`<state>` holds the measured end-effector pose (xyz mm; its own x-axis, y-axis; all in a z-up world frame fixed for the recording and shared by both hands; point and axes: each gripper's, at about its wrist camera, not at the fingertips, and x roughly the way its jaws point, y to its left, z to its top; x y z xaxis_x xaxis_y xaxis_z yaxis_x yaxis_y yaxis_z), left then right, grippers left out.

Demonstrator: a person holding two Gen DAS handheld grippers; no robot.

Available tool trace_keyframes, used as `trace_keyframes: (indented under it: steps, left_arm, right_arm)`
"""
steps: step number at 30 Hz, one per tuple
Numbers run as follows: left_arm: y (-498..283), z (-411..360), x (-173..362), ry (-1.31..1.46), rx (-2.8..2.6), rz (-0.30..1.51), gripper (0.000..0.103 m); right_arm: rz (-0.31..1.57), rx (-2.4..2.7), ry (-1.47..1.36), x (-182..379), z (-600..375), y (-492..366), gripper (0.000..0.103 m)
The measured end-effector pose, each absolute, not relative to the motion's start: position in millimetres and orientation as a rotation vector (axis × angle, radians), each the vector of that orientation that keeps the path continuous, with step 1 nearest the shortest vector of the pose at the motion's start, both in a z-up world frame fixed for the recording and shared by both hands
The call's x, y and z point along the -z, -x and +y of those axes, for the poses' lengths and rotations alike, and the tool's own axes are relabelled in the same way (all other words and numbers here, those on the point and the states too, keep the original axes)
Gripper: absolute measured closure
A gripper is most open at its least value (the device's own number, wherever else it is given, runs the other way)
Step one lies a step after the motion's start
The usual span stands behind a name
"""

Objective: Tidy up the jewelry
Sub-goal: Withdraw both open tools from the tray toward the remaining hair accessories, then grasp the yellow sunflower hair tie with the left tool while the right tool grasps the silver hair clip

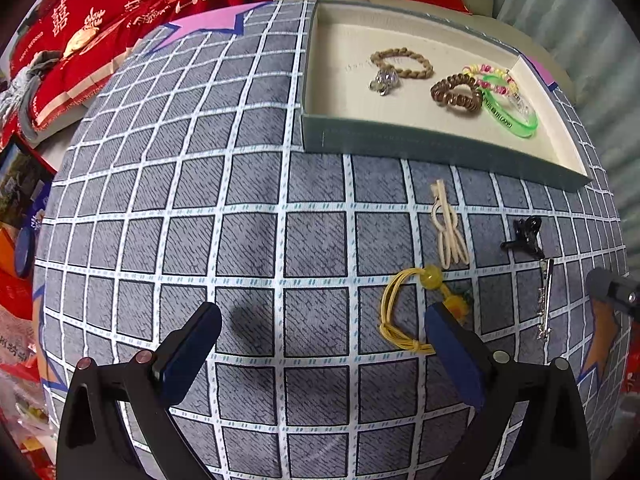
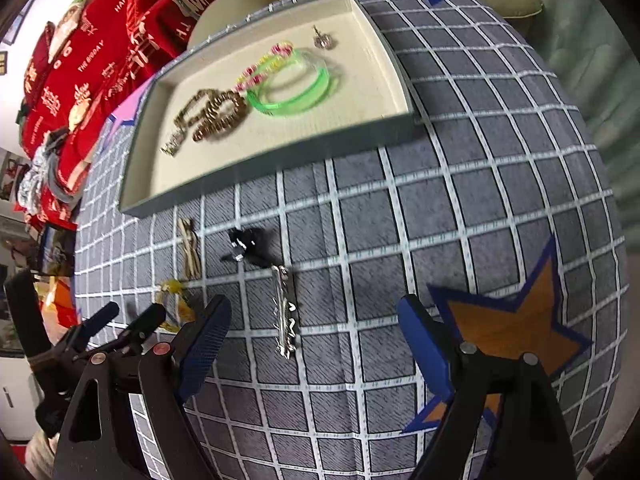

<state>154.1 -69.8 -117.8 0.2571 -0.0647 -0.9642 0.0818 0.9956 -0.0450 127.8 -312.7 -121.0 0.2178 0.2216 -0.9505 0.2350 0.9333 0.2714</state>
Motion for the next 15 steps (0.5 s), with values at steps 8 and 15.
trace_keyframes:
  steps: [8,15]
  left_arm:
    - [-156,-71,127,-0.041,0.115,1.318,0.0]
    - [-156,-79,132,-0.064,0.115,1.308,0.0]
  right_arm:
    - [1.388,0.03,-0.345,134,-295,-124,0.016]
    - [1.383,0.059,-0.27,142,-279,-134,0.016]
